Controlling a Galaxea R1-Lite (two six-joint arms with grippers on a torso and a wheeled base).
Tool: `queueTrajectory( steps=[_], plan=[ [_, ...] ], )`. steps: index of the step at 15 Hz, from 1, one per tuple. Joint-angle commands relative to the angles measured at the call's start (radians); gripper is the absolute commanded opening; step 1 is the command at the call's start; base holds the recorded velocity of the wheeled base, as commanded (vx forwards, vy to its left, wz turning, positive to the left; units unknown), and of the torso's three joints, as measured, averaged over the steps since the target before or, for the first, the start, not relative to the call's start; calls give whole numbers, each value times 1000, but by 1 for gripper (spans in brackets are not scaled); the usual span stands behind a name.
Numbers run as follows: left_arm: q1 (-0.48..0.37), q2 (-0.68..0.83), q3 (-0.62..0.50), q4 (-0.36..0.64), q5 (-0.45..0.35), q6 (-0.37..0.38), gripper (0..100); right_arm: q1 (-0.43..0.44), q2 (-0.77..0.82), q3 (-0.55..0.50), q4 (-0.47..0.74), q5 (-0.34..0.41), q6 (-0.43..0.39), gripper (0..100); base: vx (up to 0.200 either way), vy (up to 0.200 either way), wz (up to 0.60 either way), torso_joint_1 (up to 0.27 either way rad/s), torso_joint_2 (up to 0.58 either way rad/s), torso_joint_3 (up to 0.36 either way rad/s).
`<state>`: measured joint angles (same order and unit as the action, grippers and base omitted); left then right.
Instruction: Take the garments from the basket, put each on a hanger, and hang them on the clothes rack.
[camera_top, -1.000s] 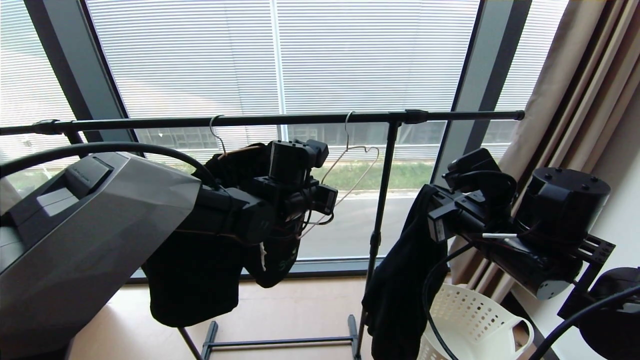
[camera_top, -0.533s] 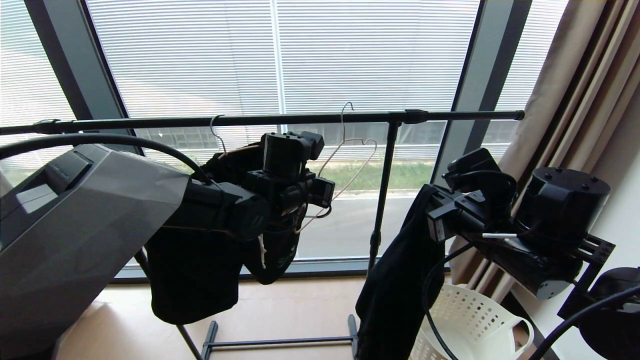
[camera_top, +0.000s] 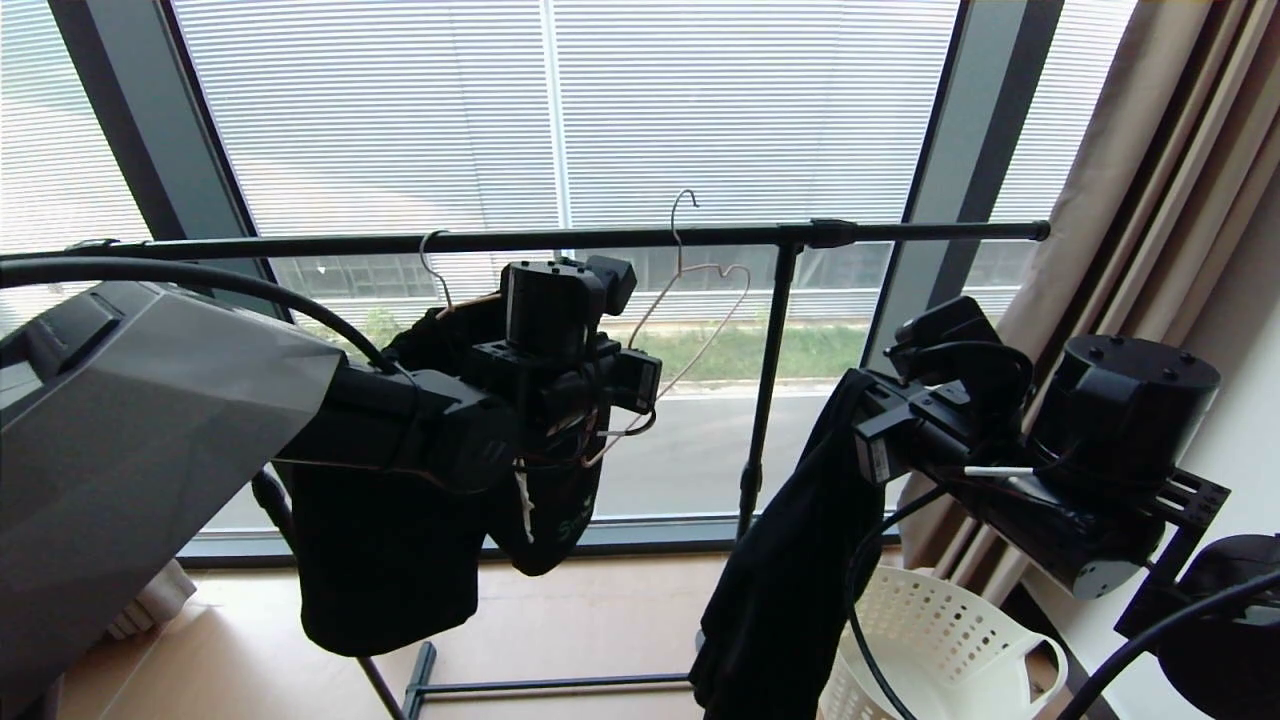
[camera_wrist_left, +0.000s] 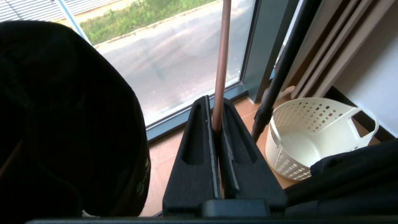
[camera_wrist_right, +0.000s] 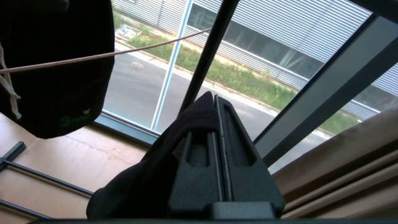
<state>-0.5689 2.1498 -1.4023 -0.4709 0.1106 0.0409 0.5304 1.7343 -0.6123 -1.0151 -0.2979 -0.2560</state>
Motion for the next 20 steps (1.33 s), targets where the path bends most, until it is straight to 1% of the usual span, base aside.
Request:
queueTrajectory(
  steps=[1,4,5,6,7,9,10,11,12,14,16,18,19,20],
  plan=[
    [0,-30,34,-11,0,1,0,0,7,0,-2,0,0,0,0,0,0,0,0,0],
    [0,-59,79,-14,0,1,0,0,7,0,-2,0,0,0,0,0,0,0,0,0],
    [-2,-91,123,-15,-2,1,0,0,7,0,-2,0,0,0,0,0,0,0,0,0],
    [-2,-107,141,-15,-2,-1,0,0,7,0,-2,0,0,0,0,0,0,0,0,0],
    [-2,-136,183,-32,-3,-1,0,0,7,0,-2,0,0,0,0,0,0,0,0,0],
    [-2,-185,267,-100,-3,-1,0,0,7,0,-2,0,0,0,0,0,0,0,0,0],
    [-2,-219,329,-129,-5,-1,0,0,8,0,-2,0,0,0,0,0,0,0,0,0],
    [-2,-234,359,-140,-6,-1,0,0,8,0,-2,0,0,0,0,0,0,0,0,0],
    [-2,-271,419,-167,-8,-1,0,0,8,0,-2,0,0,0,0,0,0,0,0,0],
    [-6,-340,505,-199,-8,-3,0,0,8,0,-2,0,0,0,0,0,0,0,0,0],
    [-12,-427,618,-219,-8,-1,0,0,8,0,-2,0,0,0,0,0,0,0,0,0],
    [-20,-536,764,-265,-11,-3,0,2,7,8,-2,-1,0,0,0,0,0,0,0,0],
    [-22,-562,803,-278,-11,-3,0,3,7,9,-3,-1,0,0,0,0,0,0,0,0],
    [-26,-650,911,-308,-11,-3,0,3,2,8,-5,-6,0,0,0,0,0,0,0,0]
  ],
)
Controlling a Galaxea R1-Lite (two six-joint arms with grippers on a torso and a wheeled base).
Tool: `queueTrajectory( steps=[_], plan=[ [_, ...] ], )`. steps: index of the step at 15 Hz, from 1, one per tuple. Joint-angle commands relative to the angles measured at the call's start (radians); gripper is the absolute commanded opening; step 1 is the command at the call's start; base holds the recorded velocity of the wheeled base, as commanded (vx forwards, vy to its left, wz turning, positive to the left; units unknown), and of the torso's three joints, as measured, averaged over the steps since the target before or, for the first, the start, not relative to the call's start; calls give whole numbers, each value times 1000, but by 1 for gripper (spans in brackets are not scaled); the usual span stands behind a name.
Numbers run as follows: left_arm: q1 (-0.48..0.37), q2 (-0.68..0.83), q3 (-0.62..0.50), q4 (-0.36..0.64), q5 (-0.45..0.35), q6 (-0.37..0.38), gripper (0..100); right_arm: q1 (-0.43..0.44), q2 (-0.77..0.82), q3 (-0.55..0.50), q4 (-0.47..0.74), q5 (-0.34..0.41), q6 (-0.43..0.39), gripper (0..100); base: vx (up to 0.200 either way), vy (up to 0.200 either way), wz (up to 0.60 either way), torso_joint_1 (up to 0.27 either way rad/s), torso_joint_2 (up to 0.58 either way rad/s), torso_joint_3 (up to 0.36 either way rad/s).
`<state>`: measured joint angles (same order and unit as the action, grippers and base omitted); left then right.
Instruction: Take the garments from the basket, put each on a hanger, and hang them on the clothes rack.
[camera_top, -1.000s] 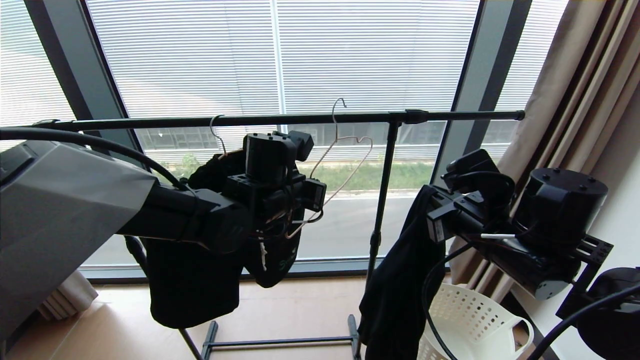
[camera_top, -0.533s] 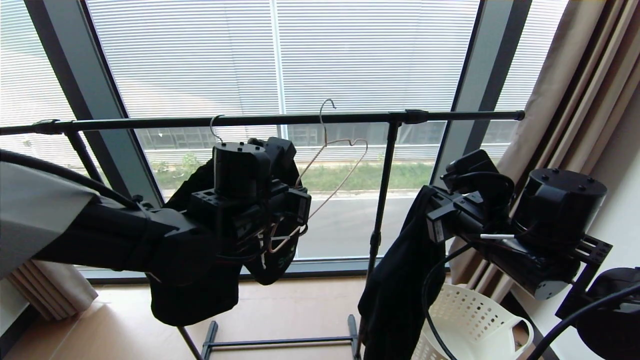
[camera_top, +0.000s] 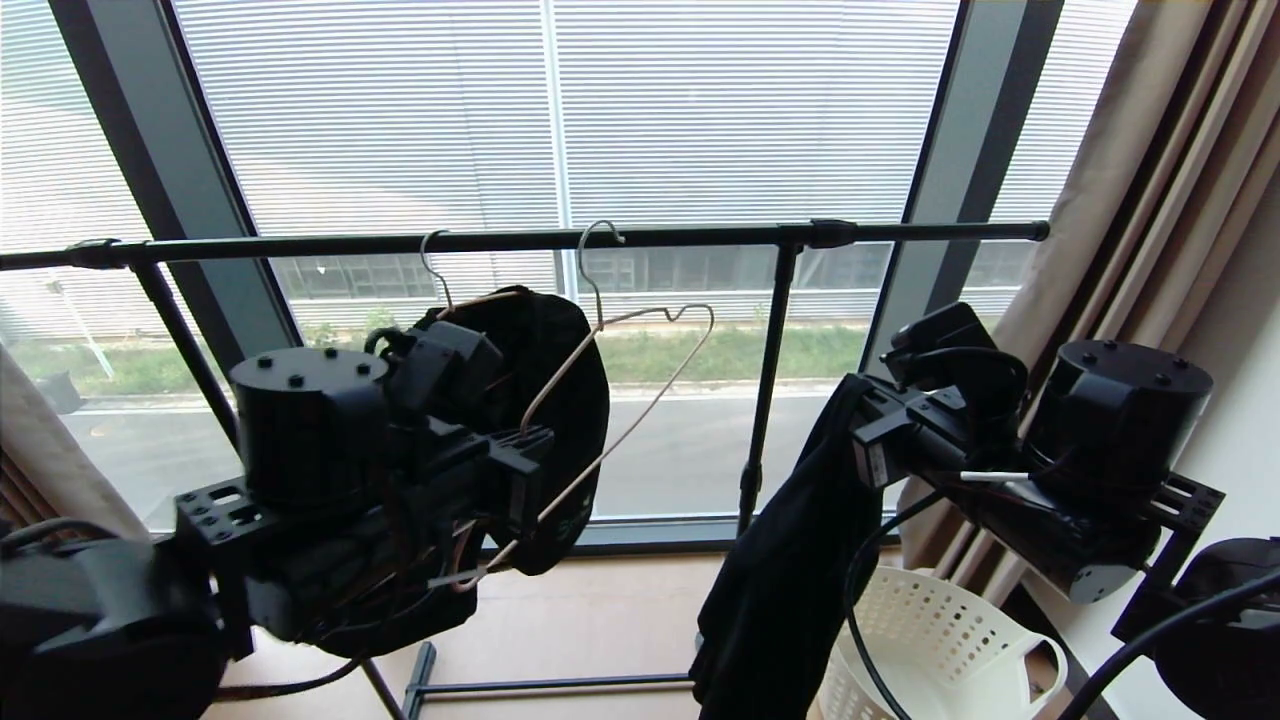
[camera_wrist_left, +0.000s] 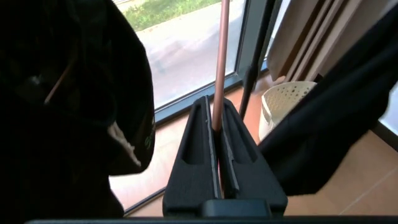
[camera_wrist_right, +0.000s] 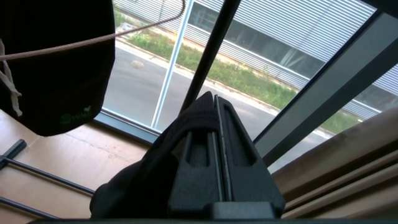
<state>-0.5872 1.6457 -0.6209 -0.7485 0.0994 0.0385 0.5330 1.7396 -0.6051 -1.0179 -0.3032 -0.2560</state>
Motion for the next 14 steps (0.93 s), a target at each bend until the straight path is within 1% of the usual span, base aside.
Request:
queueTrajectory(
  steps=[1,2,3,4,5,6,7,9,10,14],
  plan=[
    [-17,-188,178,-34,-1,0,0,1,-8,2,-2,-2,-2,0,0,0,0,0,0,0],
    [-43,-271,268,-34,-15,4,0,2,-14,7,-2,-7,-5,0,0,0,0,0,0,0],
    [-46,-327,332,-34,-53,9,0,4,-22,11,-1,-14,-20,0,0,0,0,0,0,0],
    [-46,-354,365,-34,-84,8,0,5,-22,10,-1,-19,-32,0,0,0,0,0,0,0],
    [-46,-403,432,-34,-156,8,0,4,-14,11,-1,-28,-59,0,0,0,0,0,0,0],
    [-45,-409,449,-35,-185,8,0,5,-11,10,-1,-31,-69,0,0,0,0,0,0,0],
    [-28,-406,466,-34,-253,15,0,4,5,11,-2,-53,-80,0,0,0,0,0,0,0],
    [-26,-396,471,-34,-296,15,0,4,23,1,-5,-103,-82,0,0,0,0,0,0,0],
    [-26,-374,477,-35,-319,15,0,4,25,-5,-5,-111,-82,0,0,0,0,0,0,0],
    [-28,-343,469,-38,-323,9,0,4,37,-36,-5,-113,-82,0,0,0,0,0,0,0]
  ],
)
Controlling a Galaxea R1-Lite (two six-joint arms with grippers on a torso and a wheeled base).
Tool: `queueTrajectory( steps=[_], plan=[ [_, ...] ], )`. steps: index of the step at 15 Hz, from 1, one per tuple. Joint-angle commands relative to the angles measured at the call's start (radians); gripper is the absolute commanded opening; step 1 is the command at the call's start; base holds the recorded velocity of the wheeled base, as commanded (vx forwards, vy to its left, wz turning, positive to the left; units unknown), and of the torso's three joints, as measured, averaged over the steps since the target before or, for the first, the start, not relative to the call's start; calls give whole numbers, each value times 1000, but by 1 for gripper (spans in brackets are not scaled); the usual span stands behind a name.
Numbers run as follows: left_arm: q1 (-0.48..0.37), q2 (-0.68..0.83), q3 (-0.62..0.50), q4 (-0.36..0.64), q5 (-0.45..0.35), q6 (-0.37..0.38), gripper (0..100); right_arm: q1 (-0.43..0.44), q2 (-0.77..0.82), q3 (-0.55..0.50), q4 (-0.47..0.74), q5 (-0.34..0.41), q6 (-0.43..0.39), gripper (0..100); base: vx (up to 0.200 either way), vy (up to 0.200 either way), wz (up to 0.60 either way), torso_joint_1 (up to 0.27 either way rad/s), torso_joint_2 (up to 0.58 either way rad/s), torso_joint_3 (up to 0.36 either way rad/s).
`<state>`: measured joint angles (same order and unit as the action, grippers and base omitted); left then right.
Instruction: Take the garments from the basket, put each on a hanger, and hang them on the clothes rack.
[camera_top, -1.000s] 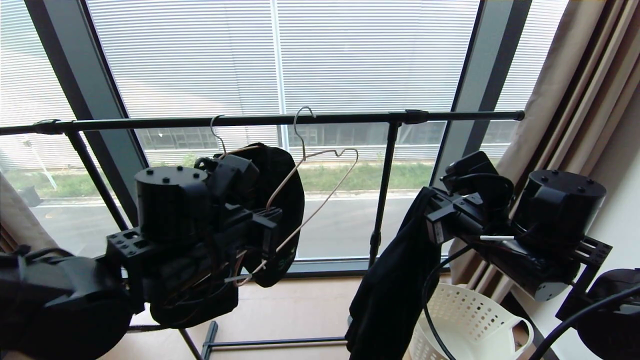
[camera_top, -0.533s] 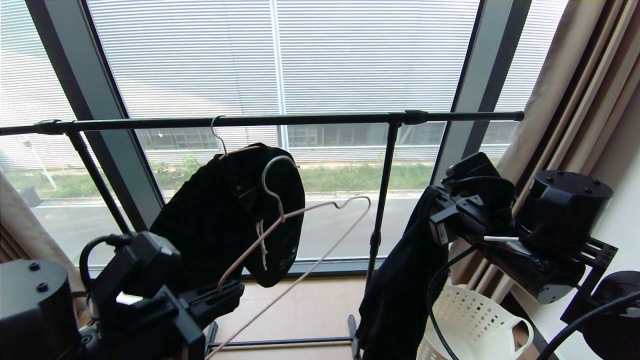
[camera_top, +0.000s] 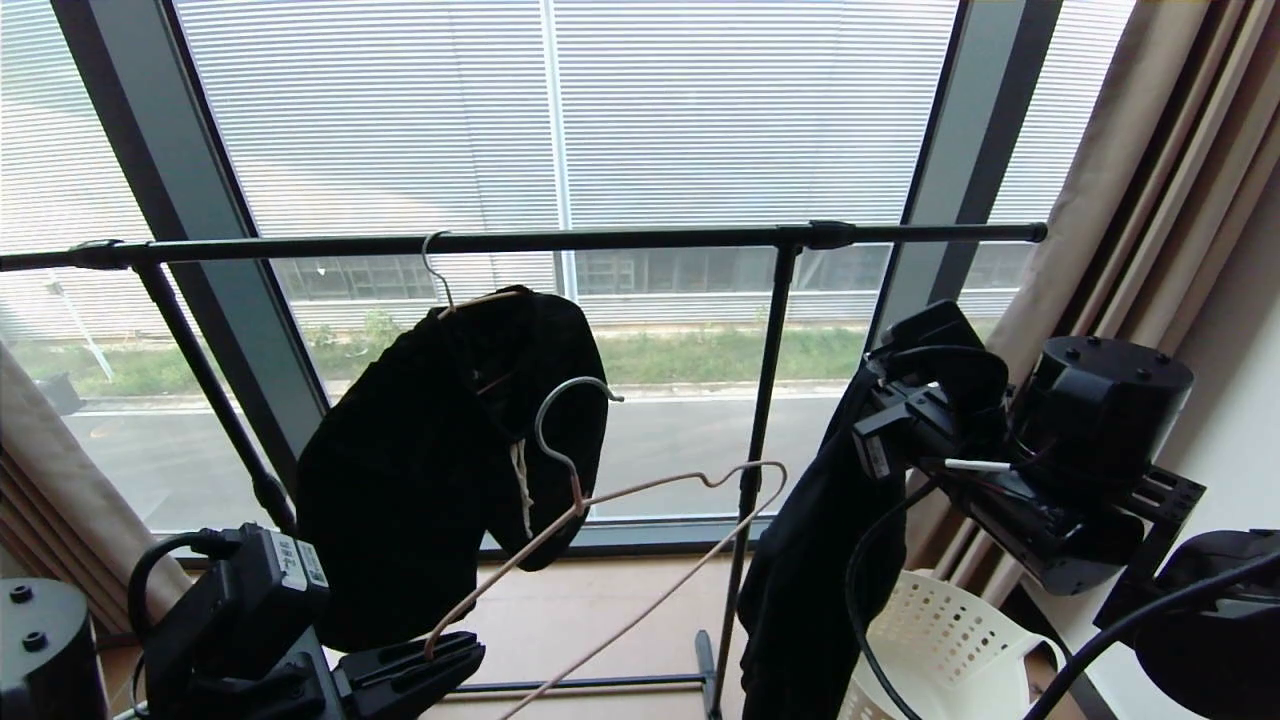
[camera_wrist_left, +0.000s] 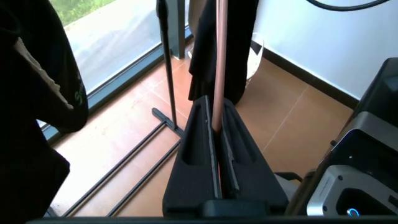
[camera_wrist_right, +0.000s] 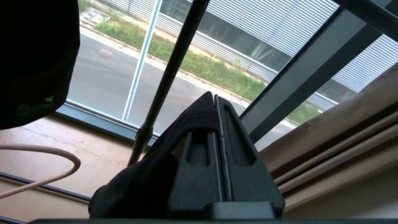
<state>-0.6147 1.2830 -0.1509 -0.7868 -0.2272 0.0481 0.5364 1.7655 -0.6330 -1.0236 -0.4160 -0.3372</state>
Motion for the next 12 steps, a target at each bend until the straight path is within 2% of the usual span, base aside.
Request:
queueTrajectory(
  steps=[1,4,12],
  plan=[
    [0,30,-3,-9,-17,-1,0,1,23,-14,-1,0,0,0,0,0,0,0,0,0],
    [0,75,-9,-48,-58,-1,0,1,28,-17,-1,-1,1,0,0,0,0,0,0,0],
    [-2,176,-15,-181,-60,-2,0,36,46,-11,-3,-1,3,0,0,0,0,0,0,0]
  ],
)
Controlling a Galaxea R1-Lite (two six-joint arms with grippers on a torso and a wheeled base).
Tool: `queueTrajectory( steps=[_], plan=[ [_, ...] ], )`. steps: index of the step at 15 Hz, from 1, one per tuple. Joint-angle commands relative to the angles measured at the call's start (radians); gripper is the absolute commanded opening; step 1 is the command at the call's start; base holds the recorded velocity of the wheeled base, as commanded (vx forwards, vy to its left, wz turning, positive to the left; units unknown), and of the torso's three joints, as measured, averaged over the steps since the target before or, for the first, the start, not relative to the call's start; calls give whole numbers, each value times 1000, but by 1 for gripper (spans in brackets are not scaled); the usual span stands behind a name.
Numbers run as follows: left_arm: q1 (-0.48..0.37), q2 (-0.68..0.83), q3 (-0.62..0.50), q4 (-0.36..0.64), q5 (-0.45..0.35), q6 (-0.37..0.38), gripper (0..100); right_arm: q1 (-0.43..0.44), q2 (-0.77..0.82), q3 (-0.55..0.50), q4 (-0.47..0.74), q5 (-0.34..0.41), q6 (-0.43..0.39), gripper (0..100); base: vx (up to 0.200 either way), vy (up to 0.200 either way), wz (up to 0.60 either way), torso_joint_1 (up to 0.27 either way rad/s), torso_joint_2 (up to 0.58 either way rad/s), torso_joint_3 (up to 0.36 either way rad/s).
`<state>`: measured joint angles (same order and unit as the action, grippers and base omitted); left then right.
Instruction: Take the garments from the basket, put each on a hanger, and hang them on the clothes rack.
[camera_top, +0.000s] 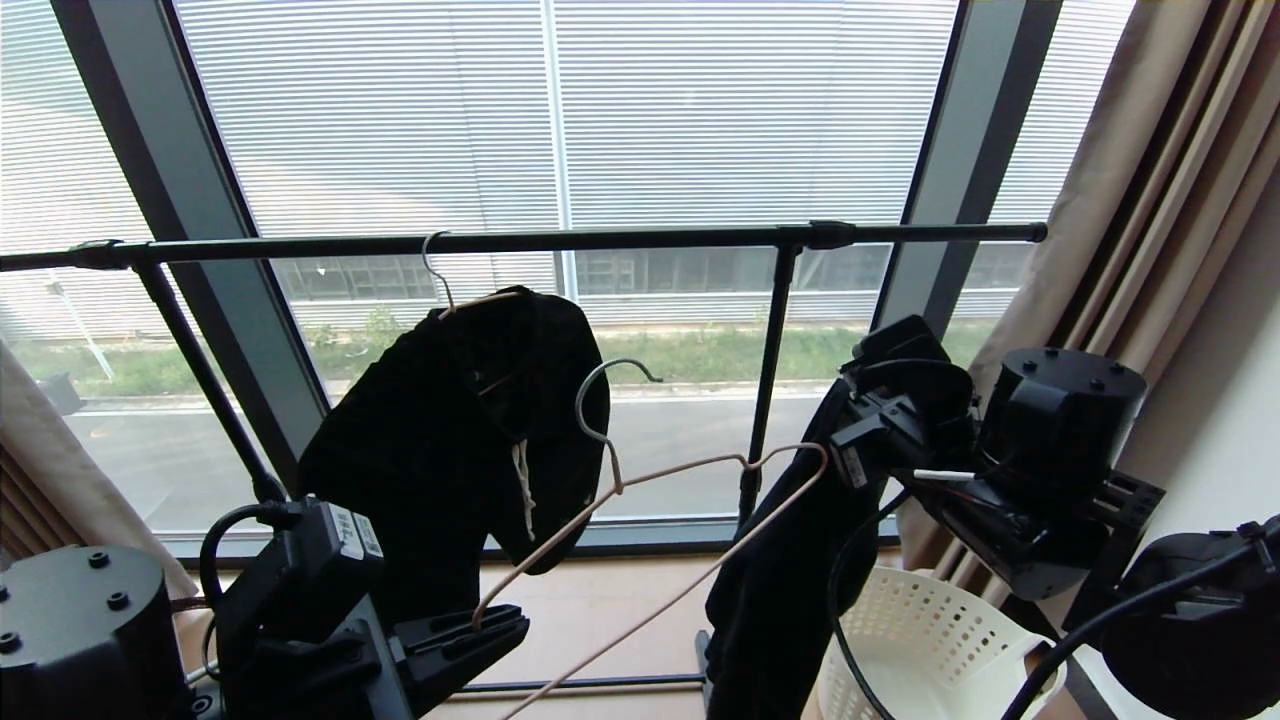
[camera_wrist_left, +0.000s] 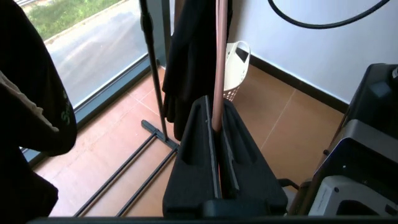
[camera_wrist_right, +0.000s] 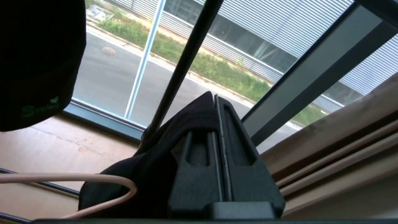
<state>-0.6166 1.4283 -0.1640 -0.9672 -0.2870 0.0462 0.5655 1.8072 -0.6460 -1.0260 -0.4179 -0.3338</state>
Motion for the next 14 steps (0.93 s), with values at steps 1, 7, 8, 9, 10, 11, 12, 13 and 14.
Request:
queueTrajectory(
  steps=[1,7,8,9,10,11,12,13,14],
  plan=[
    [0,41,-12,-16,0,0,0,14,4,5,-6,-19,-1,0,0,0,0,0,0,0],
    [11,93,-37,-70,2,-2,0,60,6,14,-28,-42,-1,0,0,0,0,0,0,0],
    [24,109,-32,-94,2,-2,0,74,6,22,-28,-48,-1,0,0,0,0,0,0,0],
    [26,113,-31,-103,2,-2,0,86,4,25,-29,-52,-1,0,0,0,0,0,0,0],
    [31,116,-31,-122,3,-5,0,111,0,28,-31,-70,-1,0,0,0,0,0,0,0],
    [34,115,-31,-123,3,-8,0,131,-3,32,-43,-79,-1,0,0,0,0,0,0,0],
    [34,115,-31,-123,3,-8,0,132,-3,34,-45,-81,-1,0,0,0,0,0,0,0],
    [46,116,-31,-123,3,-9,0,168,-5,48,-62,-88,-2,0,0,0,0,0,0,0],
    [46,116,-31,-123,3,-9,0,191,-5,51,-63,-101,-2,0,0,0,0,0,0,0]
  ],
)
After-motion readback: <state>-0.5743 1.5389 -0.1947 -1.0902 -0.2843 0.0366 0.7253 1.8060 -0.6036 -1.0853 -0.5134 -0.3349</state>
